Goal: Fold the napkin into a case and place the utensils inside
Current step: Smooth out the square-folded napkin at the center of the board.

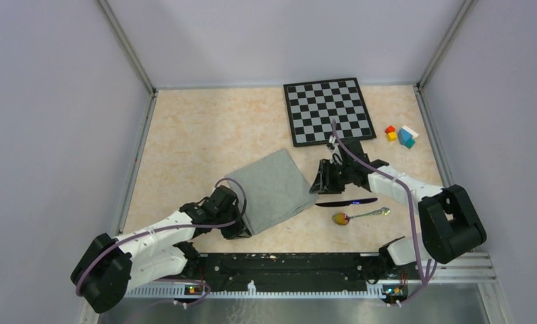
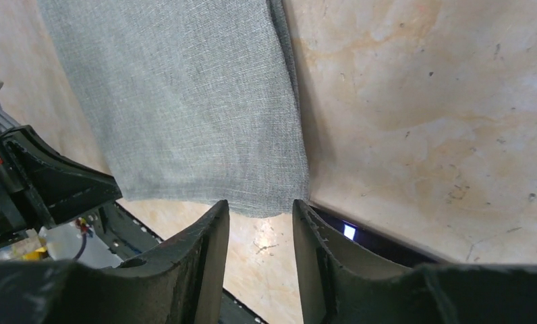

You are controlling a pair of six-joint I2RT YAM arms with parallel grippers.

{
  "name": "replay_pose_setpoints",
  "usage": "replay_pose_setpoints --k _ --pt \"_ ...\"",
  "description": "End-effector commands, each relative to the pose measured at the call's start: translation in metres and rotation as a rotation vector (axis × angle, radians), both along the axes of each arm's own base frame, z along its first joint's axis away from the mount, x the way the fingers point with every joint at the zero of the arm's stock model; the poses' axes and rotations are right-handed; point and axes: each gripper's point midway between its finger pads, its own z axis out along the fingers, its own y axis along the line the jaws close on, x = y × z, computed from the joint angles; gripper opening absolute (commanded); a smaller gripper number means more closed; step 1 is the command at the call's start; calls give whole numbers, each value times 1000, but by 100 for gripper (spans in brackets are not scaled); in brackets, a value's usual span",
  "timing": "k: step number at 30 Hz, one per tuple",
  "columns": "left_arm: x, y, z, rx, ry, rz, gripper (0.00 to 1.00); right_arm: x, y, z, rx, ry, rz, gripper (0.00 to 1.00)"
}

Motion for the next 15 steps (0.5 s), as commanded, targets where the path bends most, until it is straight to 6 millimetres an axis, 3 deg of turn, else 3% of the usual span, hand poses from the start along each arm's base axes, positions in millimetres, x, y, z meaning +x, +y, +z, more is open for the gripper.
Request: replay_pose_setpoints --k 1,8,9,11,15 --pt "-5 20 -12 86 -5 24 9 -1 10 -1 70 24 2 39" --pt "-5 30 -8 131 -15 53 1 -6 6 -16 46 52 2 41" --pt "-5 28 -6 116 -16 49 5 -7 6 -17 47 57 5 41" --pt "-6 20 3 68 -20 36 20 -8 6 -18 46 59 6 41" --pt "-5 8 22 -15 -41 20 33 -6 6 -16 47 45 4 41"
